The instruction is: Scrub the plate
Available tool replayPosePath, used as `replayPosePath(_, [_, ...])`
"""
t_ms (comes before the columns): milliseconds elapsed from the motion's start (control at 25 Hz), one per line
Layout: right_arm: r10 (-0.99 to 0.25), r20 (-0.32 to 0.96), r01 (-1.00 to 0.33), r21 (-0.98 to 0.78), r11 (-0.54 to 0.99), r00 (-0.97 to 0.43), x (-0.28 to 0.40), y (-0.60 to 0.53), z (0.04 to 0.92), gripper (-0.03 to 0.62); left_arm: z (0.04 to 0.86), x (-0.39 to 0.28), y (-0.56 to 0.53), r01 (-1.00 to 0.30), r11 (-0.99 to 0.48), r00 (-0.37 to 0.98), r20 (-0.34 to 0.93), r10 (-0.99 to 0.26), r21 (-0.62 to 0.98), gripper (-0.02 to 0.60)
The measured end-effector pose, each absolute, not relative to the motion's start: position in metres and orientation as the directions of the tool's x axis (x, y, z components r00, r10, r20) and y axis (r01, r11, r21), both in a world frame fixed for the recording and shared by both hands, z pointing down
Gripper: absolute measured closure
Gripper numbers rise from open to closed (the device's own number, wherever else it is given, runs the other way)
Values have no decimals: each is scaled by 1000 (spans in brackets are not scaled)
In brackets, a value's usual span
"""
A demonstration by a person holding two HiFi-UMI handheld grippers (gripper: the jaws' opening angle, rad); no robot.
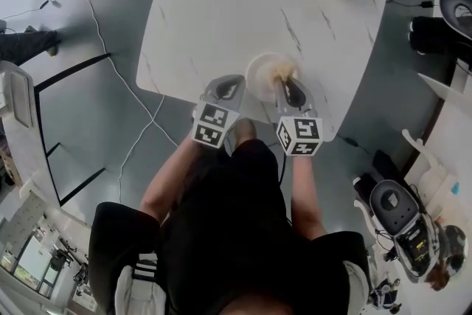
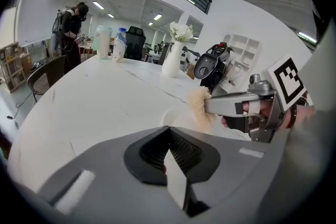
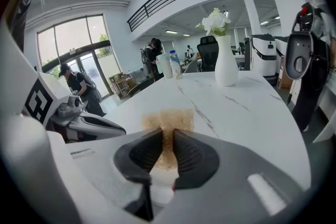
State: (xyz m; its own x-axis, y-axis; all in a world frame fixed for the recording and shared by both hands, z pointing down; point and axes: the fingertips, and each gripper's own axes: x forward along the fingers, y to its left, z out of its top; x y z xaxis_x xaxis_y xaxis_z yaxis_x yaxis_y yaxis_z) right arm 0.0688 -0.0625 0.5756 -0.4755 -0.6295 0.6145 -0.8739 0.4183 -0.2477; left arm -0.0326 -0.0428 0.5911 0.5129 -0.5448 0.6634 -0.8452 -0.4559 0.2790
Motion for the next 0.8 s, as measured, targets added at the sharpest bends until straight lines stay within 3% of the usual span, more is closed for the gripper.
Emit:
replayPosePath(80, [-619, 615, -865, -245, 438, -487, 64, -64, 578, 533, 600, -35, -43, -866, -416, 482, 688, -543, 278, 573])
replayPosePath(200, [-609, 610, -849, -232, 474, -507, 53, -69, 577, 533, 609, -34, -41, -872, -381, 478, 707, -521, 308, 429])
replayPosePath(280, [-605, 605, -840, -223, 494, -517, 48, -73, 576, 533, 614, -32, -39, -870, -370, 482, 717, -504, 324, 380])
replayPosePath(680, [-585, 608, -824, -229, 518, -537, 37, -82, 586, 533, 632, -15, -34, -850, -342, 517, 755, -402, 400, 385])
replayPosePath(800, [-572, 615, -818, -228, 529, -542, 32, -82, 592, 533, 638, -16, -32, -856, -339, 505, 771, -387, 391, 429])
